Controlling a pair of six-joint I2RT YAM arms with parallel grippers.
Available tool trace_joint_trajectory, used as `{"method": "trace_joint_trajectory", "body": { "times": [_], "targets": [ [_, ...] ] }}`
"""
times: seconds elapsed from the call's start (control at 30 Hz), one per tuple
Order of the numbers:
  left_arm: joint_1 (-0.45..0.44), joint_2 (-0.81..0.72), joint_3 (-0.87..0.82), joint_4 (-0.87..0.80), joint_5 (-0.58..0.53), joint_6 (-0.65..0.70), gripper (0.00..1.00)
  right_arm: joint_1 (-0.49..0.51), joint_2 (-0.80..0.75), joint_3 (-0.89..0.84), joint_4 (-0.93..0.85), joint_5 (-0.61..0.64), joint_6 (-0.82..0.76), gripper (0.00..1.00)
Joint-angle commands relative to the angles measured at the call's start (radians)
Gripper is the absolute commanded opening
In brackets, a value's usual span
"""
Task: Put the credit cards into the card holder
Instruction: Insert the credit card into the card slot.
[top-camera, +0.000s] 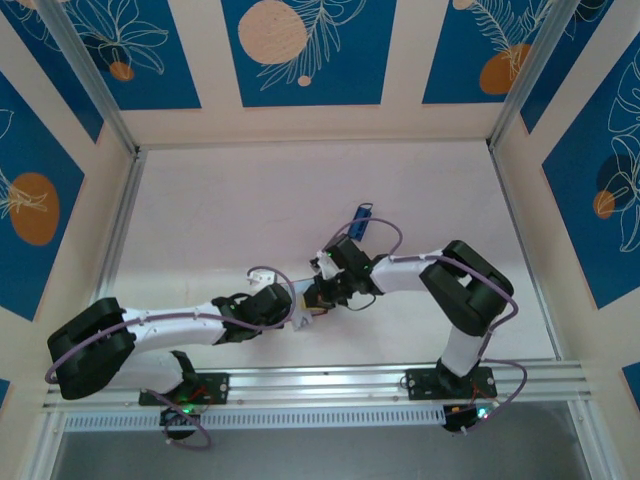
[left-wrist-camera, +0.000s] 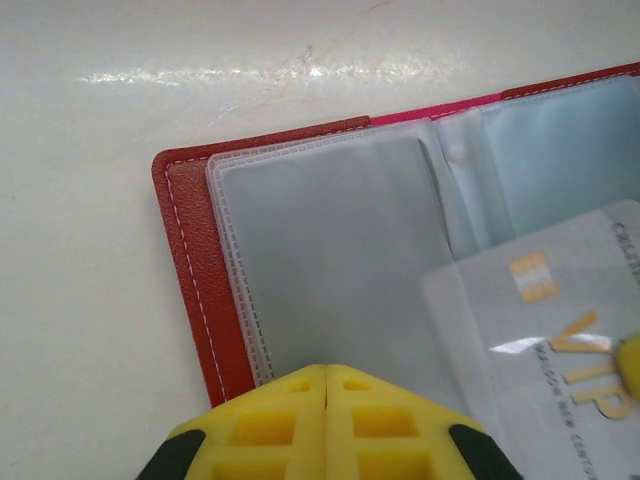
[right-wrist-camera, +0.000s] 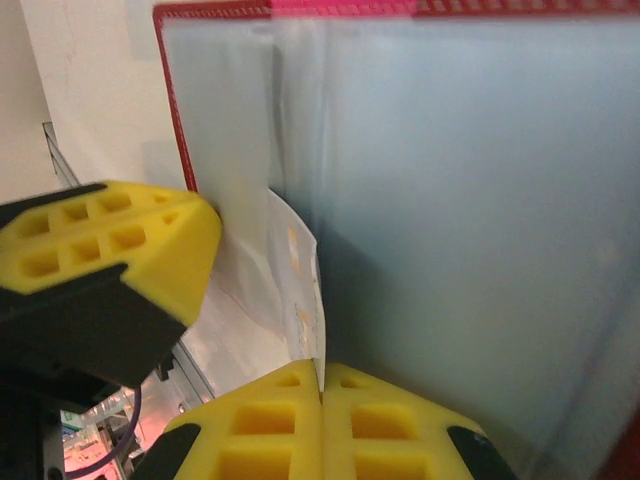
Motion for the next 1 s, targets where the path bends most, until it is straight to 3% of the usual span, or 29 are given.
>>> {"method": "trace_joint_trajectory", "body": {
  "times": [0.0,0.3,0.97],
  "targets": [
    [0.011,0.015,-0.016,-0.1,-0.025,-0.018,0.01,-0.006,0.043,0.034,-0.069,0.012,-0.035,0.0],
    [0.011,0.018,-0.016,-0.097,-0.025,-0.017,0.01,-0.049,0.081,0.104,-0.084,0.01,-0.067,0.0],
    [0.011,0.015,-0.017,-0.096,-0.026,-0.019,0.01,0.052,0.111,0.065,0.062,0.131,0.059,0.0]
  ]
}}
